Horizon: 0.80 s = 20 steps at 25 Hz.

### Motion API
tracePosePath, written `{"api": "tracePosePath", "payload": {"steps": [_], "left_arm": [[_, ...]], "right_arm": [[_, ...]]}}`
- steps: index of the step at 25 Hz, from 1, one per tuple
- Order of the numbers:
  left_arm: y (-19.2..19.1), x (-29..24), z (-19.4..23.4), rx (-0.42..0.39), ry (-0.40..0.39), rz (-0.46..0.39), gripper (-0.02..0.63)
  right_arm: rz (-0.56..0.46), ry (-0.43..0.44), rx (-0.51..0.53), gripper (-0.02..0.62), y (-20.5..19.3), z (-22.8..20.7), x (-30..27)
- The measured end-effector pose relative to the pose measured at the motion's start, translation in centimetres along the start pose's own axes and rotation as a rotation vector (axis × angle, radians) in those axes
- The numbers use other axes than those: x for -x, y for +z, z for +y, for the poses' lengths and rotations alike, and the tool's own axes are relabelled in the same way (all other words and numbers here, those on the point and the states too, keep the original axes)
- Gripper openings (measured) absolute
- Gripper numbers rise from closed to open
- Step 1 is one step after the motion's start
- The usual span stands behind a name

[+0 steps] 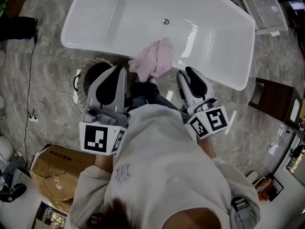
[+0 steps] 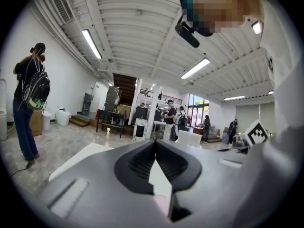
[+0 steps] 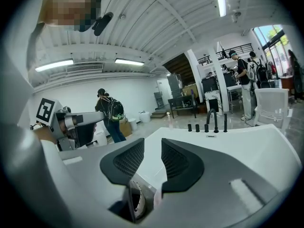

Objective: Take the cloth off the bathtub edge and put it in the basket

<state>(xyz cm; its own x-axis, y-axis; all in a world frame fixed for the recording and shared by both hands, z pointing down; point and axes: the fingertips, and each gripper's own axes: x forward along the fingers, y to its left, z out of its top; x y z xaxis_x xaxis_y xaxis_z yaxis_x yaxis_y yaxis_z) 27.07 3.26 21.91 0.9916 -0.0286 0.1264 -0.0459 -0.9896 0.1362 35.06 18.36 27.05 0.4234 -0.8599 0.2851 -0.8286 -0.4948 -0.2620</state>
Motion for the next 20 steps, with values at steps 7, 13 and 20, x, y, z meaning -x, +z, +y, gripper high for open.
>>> {"api": "tracePosePath", "payload": {"steps": [7,13,20], "left_arm": [[-0.6,-0.8,0.2,0.009,0.015,0.008,0.048],[-2.3,-1.1,0.8,0.031,0.035,0.035,0.048],[-4.8,-0.9,1.4,0.046,0.053,0.078,0.048]], "right_arm": [[0.072,0.127,0.033,0.115,-2.1,0.4,-2.1],[0.137,0.117,0.068,0.115,-4.4,-0.7,-4.8],[0.216,0.134,0.041,0.12,-8.1,-1.5,-8.1]]}}
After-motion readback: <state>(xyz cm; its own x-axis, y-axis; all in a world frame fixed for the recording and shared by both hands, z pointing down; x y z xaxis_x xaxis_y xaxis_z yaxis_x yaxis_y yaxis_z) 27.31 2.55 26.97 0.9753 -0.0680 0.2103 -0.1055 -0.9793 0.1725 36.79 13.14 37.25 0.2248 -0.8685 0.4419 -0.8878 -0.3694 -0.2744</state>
